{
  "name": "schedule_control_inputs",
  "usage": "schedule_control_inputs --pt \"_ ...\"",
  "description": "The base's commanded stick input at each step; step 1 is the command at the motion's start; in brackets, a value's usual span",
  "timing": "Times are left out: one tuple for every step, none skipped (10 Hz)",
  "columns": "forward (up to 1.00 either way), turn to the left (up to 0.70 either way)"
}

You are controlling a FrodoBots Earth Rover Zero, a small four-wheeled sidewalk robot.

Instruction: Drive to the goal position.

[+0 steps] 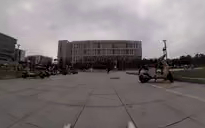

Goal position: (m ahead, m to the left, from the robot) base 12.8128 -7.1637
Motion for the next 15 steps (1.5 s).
schedule_control_inputs --pt "0.7 0.0" --pt "0.7 0.0" --pt "0.7 0.0" --pt "0.7 0.0" --pt "0.7 0.0" --pt "0.7 0.0" --pt "0.7 0.0" --pt "0.7 0.02" --pt "0.7 0.13" --pt "0.7 0.14" --pt "0.7 0.14" --pt "0.7 0.14" --pt "0.7 0.14" --pt "0.7 0.11" --pt "0.7 0.0"
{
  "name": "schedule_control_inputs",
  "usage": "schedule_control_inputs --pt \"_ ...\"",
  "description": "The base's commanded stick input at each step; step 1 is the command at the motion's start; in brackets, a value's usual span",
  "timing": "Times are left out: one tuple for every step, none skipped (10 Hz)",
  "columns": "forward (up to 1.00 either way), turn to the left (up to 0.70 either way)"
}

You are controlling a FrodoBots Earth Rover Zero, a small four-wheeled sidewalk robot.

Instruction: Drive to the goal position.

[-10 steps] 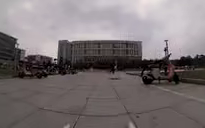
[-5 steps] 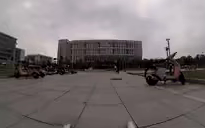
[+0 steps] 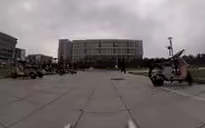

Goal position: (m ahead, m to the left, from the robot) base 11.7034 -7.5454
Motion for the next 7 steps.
schedule_control_inputs --pt "0.7 0.0" --pt "0.7 0.0" --pt "0.7 0.0" --pt "0.7 0.0" --pt "0.7 0.0" --pt "0.7 0.0" --pt "0.7 0.0"
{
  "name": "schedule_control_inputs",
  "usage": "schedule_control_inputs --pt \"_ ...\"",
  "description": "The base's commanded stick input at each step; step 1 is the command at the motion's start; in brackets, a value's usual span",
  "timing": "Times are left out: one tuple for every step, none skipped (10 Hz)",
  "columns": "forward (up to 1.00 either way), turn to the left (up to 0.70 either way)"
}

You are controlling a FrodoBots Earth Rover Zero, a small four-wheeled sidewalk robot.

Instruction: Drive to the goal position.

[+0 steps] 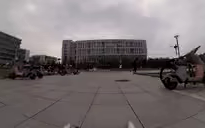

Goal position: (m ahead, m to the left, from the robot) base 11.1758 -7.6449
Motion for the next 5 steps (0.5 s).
schedule_control_inputs --pt "0.7 0.0" --pt "0.7 0.0" --pt "0.7 0.0" --pt "0.7 0.0" --pt "0.7 0.0"
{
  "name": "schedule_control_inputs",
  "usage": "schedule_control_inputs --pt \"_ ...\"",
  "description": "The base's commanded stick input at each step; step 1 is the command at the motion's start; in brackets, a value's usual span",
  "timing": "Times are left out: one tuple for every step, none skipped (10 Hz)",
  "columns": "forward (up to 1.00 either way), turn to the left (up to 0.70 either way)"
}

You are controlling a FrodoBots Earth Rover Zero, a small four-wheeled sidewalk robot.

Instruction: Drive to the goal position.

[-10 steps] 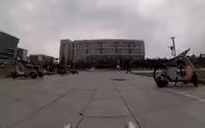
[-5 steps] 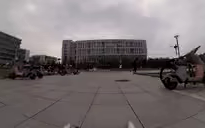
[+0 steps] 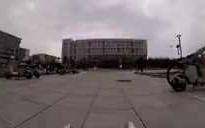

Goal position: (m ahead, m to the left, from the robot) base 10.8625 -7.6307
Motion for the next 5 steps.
schedule_control_inputs --pt "0.7 0.0" --pt "0.7 0.0" --pt "0.7 0.0" --pt "0.7 0.0" --pt "0.7 0.0"
